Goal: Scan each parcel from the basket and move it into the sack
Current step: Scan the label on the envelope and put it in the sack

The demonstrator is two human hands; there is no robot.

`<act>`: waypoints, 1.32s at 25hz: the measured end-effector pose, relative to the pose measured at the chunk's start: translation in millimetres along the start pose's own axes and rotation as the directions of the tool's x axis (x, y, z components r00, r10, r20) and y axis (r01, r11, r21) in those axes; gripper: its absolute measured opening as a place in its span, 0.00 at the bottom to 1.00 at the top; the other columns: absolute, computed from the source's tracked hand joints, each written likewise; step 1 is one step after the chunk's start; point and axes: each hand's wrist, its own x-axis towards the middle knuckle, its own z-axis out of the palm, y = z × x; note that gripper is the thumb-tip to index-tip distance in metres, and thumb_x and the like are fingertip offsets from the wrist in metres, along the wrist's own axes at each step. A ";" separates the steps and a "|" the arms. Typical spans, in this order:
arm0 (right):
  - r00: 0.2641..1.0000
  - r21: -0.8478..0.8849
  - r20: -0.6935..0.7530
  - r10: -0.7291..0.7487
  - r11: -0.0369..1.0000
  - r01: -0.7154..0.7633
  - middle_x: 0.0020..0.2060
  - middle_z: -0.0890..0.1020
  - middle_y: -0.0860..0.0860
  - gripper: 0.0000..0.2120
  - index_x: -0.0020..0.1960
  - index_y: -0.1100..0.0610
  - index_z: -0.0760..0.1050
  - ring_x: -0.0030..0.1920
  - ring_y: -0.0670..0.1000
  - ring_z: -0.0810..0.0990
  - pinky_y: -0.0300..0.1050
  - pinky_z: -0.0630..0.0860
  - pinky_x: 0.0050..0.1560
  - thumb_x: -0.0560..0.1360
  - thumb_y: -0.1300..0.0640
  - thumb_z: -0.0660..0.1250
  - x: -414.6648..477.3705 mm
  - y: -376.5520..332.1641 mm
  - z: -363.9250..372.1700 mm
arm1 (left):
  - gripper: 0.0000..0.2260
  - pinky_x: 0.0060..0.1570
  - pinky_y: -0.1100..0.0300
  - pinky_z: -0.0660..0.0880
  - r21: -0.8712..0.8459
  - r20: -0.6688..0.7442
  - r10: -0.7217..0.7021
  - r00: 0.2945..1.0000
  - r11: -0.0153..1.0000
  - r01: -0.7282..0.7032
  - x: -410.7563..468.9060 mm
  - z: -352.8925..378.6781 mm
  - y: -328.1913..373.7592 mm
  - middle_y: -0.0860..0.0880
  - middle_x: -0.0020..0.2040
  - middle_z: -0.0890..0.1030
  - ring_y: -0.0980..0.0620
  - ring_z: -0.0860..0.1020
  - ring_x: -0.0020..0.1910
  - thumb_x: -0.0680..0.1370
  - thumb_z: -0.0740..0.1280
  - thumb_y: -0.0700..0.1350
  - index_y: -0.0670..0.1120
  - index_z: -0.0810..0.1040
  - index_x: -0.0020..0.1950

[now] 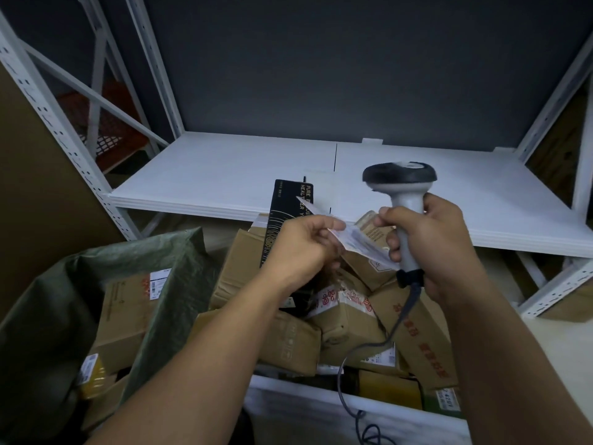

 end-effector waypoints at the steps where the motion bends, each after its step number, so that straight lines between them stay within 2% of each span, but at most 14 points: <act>1: 1.000 0.020 -0.028 -0.012 1.000 0.013 0.44 0.81 0.69 0.08 0.51 0.61 0.77 0.29 0.52 0.73 0.48 0.73 0.32 0.73 0.61 0.72 -0.5 -1.6 -2.8 | 0.14 0.38 0.57 0.82 -0.001 -0.045 0.063 0.997 0.998 -0.063 0.6 0.0 -1.0 0.49 0.36 0.83 0.50 0.81 0.34 0.78 0.67 0.28 0.47 0.82 0.50; 3: 0.995 0.073 -0.087 -0.038 0.996 0.045 0.43 0.81 0.68 0.07 0.49 0.58 0.77 0.30 0.53 0.73 0.48 0.72 0.33 0.72 0.60 0.71 -1.0 -5.9 -8.2 | 0.09 0.40 0.59 0.80 0.065 -0.163 0.223 0.961 0.974 -0.215 2.1 -1.5 -1.7 0.42 0.43 0.81 0.48 0.79 0.38 0.78 0.71 0.34 0.47 0.85 0.52; 6: 0.987 0.153 -0.153 -0.057 0.985 0.080 0.40 0.83 0.58 0.04 0.48 0.56 0.76 0.29 0.51 0.73 0.44 0.72 0.30 0.75 0.62 0.70 -0.9 -12.2 -15.6 | 0.08 0.44 0.67 0.72 0.274 -0.349 0.501 0.792 0.863 -0.424 5.1 -7.7 3.5 0.51 0.43 0.72 0.56 0.72 0.44 0.77 0.74 0.40 0.48 0.86 0.54; 8: 0.985 0.156 -0.165 -0.049 0.985 0.075 0.42 0.84 0.56 0.05 0.49 0.56 0.76 0.29 0.50 0.74 0.43 0.72 0.29 0.76 0.62 0.70 -0.8 -12.1 -17.7 | 0.06 0.47 0.66 0.71 0.317 -0.451 0.576 0.682 0.818 -0.480 8.0 -14.2 8.6 0.55 0.44 0.70 0.55 0.71 0.48 0.76 0.75 0.43 0.52 0.85 0.52; 9: 0.986 0.147 -0.164 -0.042 0.987 0.067 0.43 0.85 0.57 0.05 0.50 0.56 0.76 0.29 0.50 0.74 0.43 0.73 0.29 0.76 0.61 0.70 -0.8 -11.1 -18.0 | 0.05 0.48 0.65 0.72 0.285 -0.489 0.556 0.672 0.830 -0.479 8.9 -17.7 12.0 0.54 0.45 0.72 0.53 0.73 0.49 0.77 0.75 0.44 0.53 0.85 0.51; 13: 0.991 0.122 -0.132 0.002 0.992 0.015 0.45 0.86 0.60 0.03 0.49 0.58 0.77 0.29 0.49 0.76 0.43 0.74 0.29 0.76 0.63 0.70 -1.8 -6.9 -13.1 | 0.04 0.49 0.58 0.81 -0.131 -0.531 0.305 0.790 0.892 -0.432 9.1 -20.3 21.0 0.48 0.47 0.85 0.53 0.83 0.47 0.81 0.70 0.42 0.47 0.84 0.48; 15: 0.993 0.113 -0.113 0.030 0.993 -0.017 0.43 0.85 0.62 0.02 0.48 0.59 0.77 0.29 0.49 0.77 0.43 0.75 0.29 0.76 0.63 0.70 -2.3 -4.1 -8.8 | 0.05 0.48 0.57 0.81 -0.318 -0.528 0.162 0.833 0.872 -0.371 10.5 -19.0 18.0 0.47 0.45 0.86 0.52 0.83 0.45 0.82 0.68 0.40 0.44 0.82 0.48; 17: 0.994 0.091 -0.096 0.061 0.994 -0.052 0.41 0.85 0.62 0.03 0.50 0.59 0.78 0.31 0.50 0.79 0.44 0.77 0.32 0.76 0.62 0.71 -1.6 0.3 -5.8 | 0.06 0.49 0.52 0.80 -0.425 -0.506 0.026 0.862 0.862 -0.276 13.5 -18.6 11.7 0.44 0.45 0.85 0.48 0.82 0.44 0.82 0.68 0.40 0.43 0.80 0.46; 21: 0.991 0.047 -0.026 0.133 0.990 -0.132 0.35 0.83 0.57 0.05 0.53 0.57 0.78 0.30 0.51 0.79 0.46 0.78 0.34 0.78 0.59 0.69 -0.9 5.7 -3.4 | 0.07 0.50 0.47 0.82 -0.499 -0.468 -0.165 0.868 0.860 -0.106 16.0 -20.7 3.4 0.43 0.45 0.86 0.47 0.84 0.41 0.83 0.68 0.42 0.42 0.79 0.46; 25: 0.972 0.015 0.090 0.219 0.975 -0.221 0.32 0.82 0.57 0.04 0.52 0.60 0.78 0.29 0.51 0.78 0.45 0.77 0.31 0.77 0.62 0.69 -4.1 5.1 -0.6 | 0.06 0.55 0.40 0.81 -0.572 -0.434 -0.260 0.862 0.819 -0.041 19.6 -25.1 -2.0 0.40 0.49 0.87 0.43 0.84 0.45 0.82 0.68 0.41 0.39 0.80 0.49; 27: 0.963 0.031 0.126 0.238 0.969 -0.244 0.30 0.80 0.56 0.03 0.50 0.62 0.79 0.27 0.51 0.77 0.43 0.75 0.29 0.76 0.64 0.69 -5.4 4.2 1.7 | 0.09 0.56 0.38 0.81 -0.590 -0.423 -0.288 0.859 0.807 -0.020 19.9 -26.9 -3.3 0.39 0.52 0.86 0.41 0.85 0.49 0.82 0.69 0.42 0.35 0.80 0.54; 29: 0.960 0.040 0.120 0.253 0.965 -0.260 0.30 0.79 0.56 0.04 0.51 0.63 0.79 0.27 0.51 0.76 0.43 0.74 0.29 0.76 0.64 0.69 -4.9 5.5 3.2 | 0.14 0.52 0.41 0.83 -0.610 -0.375 -0.306 0.875 0.792 0.016 18.3 -27.9 -2.3 0.40 0.51 0.87 0.40 0.86 0.51 0.83 0.68 0.45 0.34 0.80 0.60; 31: 0.957 0.062 0.092 0.274 0.958 -0.280 0.31 0.79 0.58 0.07 0.52 0.64 0.79 0.27 0.52 0.75 0.44 0.74 0.30 0.76 0.63 0.69 -2.6 8.3 3.3 | 0.13 0.45 0.47 0.85 -0.622 -0.290 -0.326 0.900 0.779 0.082 15.8 -28.7 0.8 0.44 0.49 0.88 0.44 0.87 0.48 0.83 0.68 0.47 0.38 0.82 0.59; 33: 0.955 0.100 0.065 0.289 0.950 -0.294 0.33 0.79 0.59 0.07 0.52 0.63 0.79 0.29 0.53 0.75 0.46 0.75 0.32 0.75 0.62 0.69 -0.1 9.8 2.6 | 0.09 0.44 0.48 0.84 -0.611 -0.229 -0.331 0.915 0.781 0.129 15.0 -28.5 -0.1 0.43 0.51 0.87 0.45 0.87 0.46 0.82 0.68 0.42 0.39 0.82 0.59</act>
